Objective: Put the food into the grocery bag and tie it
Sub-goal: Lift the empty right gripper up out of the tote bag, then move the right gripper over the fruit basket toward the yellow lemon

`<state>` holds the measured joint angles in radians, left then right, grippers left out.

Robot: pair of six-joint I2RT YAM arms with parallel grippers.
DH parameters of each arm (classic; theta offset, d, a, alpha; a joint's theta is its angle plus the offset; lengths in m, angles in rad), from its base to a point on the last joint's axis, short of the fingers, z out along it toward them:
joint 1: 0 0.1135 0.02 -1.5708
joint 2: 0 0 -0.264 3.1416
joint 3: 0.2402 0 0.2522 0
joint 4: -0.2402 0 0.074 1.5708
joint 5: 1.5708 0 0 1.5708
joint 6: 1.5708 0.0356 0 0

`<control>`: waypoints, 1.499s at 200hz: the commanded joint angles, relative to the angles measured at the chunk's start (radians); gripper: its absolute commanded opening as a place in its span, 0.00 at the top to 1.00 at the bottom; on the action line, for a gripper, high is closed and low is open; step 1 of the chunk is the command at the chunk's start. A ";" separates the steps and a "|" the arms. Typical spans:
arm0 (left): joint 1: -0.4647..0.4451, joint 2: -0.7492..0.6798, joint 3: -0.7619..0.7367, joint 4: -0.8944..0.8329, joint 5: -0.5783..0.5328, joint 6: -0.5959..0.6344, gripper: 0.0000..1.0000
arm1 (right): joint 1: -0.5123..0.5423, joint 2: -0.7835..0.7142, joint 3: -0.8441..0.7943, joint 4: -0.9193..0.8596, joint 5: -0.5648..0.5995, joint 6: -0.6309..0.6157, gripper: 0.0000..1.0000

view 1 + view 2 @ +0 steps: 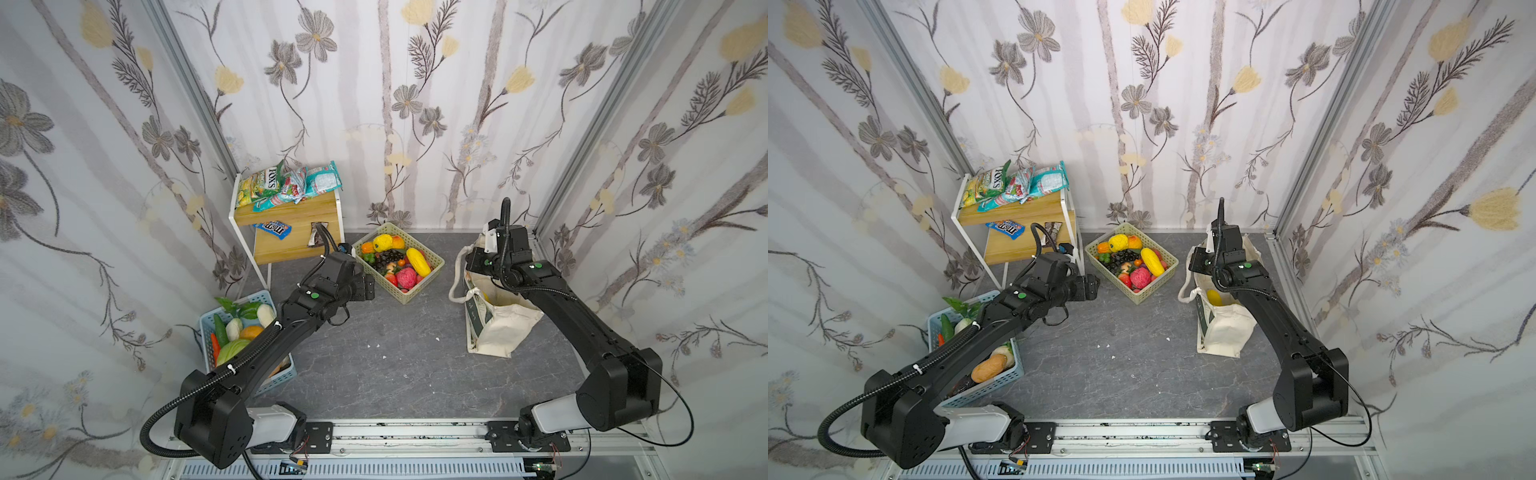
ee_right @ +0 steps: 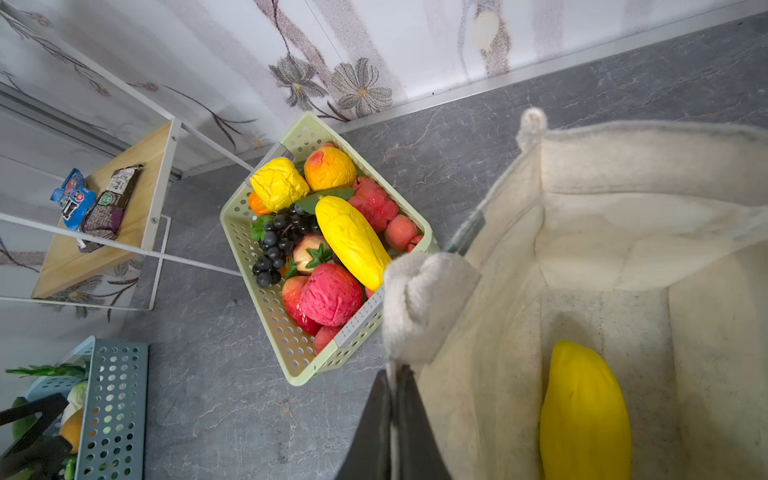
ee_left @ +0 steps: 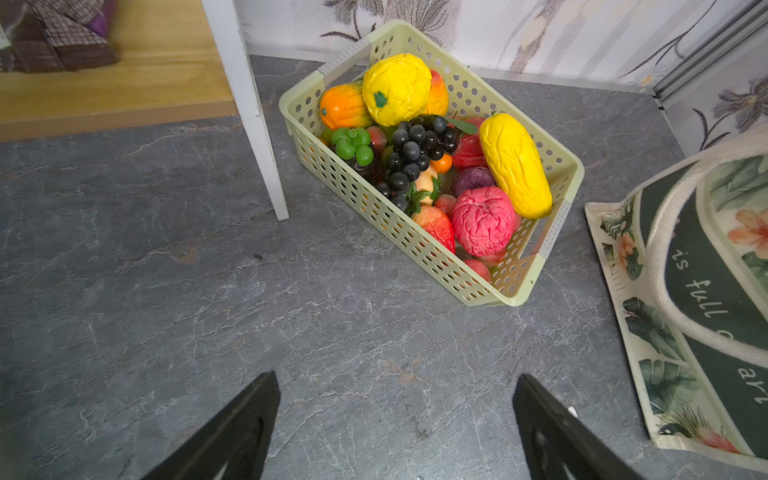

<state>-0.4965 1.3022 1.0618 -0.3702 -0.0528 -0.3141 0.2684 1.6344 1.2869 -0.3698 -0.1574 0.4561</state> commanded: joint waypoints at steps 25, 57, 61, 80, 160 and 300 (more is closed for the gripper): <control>0.001 -0.005 0.001 0.014 -0.023 0.007 0.09 | -0.014 0.051 0.041 0.056 -0.025 0.010 0.87; 0.001 -0.016 -0.002 0.006 -0.034 0.012 0.09 | -0.027 0.037 0.041 0.041 -0.016 -0.007 0.75; 0.002 -0.018 -0.002 0.003 -0.035 0.013 0.09 | -0.028 0.034 0.043 0.038 -0.014 -0.011 0.73; 0.003 -0.021 -0.003 0.003 -0.039 0.018 0.09 | -0.032 0.010 0.057 0.010 0.016 -0.031 0.66; 0.006 0.025 0.018 0.016 -0.011 -0.002 0.09 | 0.088 -0.076 0.205 -0.096 0.255 -0.116 0.40; 0.003 0.021 0.007 0.048 0.171 -0.042 0.10 | 0.335 0.446 0.622 -0.200 0.316 -0.130 0.33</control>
<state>-0.4946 1.3357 1.0733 -0.3470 0.0891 -0.3416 0.6048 2.0075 1.8568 -0.5426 0.1318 0.3126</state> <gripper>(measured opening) 0.904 0.668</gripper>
